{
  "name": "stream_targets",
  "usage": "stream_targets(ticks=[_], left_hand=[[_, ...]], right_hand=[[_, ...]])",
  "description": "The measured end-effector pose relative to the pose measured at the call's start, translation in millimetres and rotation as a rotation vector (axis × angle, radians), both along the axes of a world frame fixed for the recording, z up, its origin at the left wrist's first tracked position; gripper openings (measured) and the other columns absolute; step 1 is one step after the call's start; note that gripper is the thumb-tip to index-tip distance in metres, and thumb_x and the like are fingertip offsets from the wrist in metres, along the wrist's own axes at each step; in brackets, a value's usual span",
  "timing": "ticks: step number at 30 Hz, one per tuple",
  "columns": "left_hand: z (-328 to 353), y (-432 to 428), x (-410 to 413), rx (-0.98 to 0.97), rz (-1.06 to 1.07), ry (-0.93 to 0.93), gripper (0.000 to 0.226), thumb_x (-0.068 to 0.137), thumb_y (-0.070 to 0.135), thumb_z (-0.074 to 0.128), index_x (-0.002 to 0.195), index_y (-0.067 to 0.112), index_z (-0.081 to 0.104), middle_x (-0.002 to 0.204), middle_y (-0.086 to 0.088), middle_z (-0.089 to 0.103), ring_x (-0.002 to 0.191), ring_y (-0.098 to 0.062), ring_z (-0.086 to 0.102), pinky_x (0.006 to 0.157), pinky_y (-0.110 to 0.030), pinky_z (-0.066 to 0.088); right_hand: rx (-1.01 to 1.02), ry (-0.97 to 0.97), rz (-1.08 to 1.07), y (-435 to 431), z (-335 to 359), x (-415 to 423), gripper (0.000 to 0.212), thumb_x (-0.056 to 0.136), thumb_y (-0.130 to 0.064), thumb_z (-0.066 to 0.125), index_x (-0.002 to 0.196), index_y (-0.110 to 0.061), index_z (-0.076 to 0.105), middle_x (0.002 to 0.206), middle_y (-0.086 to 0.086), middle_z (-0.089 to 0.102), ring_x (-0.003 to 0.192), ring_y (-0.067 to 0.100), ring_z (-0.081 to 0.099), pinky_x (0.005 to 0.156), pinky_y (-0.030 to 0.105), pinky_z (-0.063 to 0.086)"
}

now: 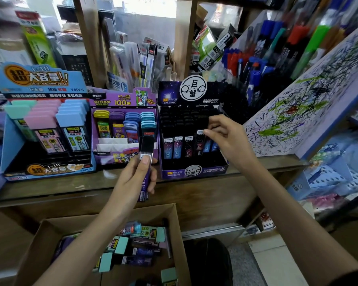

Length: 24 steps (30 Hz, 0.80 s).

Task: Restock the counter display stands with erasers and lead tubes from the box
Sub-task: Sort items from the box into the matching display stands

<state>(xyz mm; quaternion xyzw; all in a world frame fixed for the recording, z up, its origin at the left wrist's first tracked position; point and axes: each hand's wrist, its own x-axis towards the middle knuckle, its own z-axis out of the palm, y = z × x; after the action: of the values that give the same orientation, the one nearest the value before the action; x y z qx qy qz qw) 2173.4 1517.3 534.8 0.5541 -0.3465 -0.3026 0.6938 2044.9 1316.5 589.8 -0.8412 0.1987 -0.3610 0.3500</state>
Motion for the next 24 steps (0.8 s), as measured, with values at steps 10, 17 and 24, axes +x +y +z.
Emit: stream_targets(ticks=[10,17,24], left_hand=[[0.8,-1.0,-0.9,-0.005,0.000,0.009,0.052,0.084,0.045,0.044,0.109,0.000,0.047,0.062,0.007,0.053,0.051,-0.010,0.043,0.051,-0.021,0.044],[0.6,-1.5,-5.4,0.014,0.002,0.019,0.047,0.084,0.045,0.043,0.103,0.003,0.048,0.061,0.006,0.053,0.051,-0.010,0.044,0.052,-0.021,0.045],[3.7,-0.7,-8.0,-0.007,-0.013,0.001,0.040,0.084,0.048,0.045,0.098,0.012,0.054,0.063,0.006,0.054,0.052,-0.010,0.045,0.051,-0.021,0.045]], right_hand=[[0.007,0.057,0.009,0.8,-9.7,-1.6,0.020,0.089,-0.012,0.062,0.109,-0.012,0.060,0.092,-0.007,0.062,0.087,0.006,0.064,0.078,0.013,0.050],[0.046,0.126,-0.120,-2.0,-15.4,4.5,0.019,0.088,-0.019,0.064,0.106,-0.014,0.063,0.088,-0.010,0.061,0.086,0.008,0.063,0.073,0.013,0.051],[-0.168,0.179,-0.317,13.5,-11.7,1.5,0.025,0.090,-0.032,0.060,0.107,-0.014,0.060,0.080,-0.011,0.057,0.071,0.002,0.055,0.067,0.020,0.049]])
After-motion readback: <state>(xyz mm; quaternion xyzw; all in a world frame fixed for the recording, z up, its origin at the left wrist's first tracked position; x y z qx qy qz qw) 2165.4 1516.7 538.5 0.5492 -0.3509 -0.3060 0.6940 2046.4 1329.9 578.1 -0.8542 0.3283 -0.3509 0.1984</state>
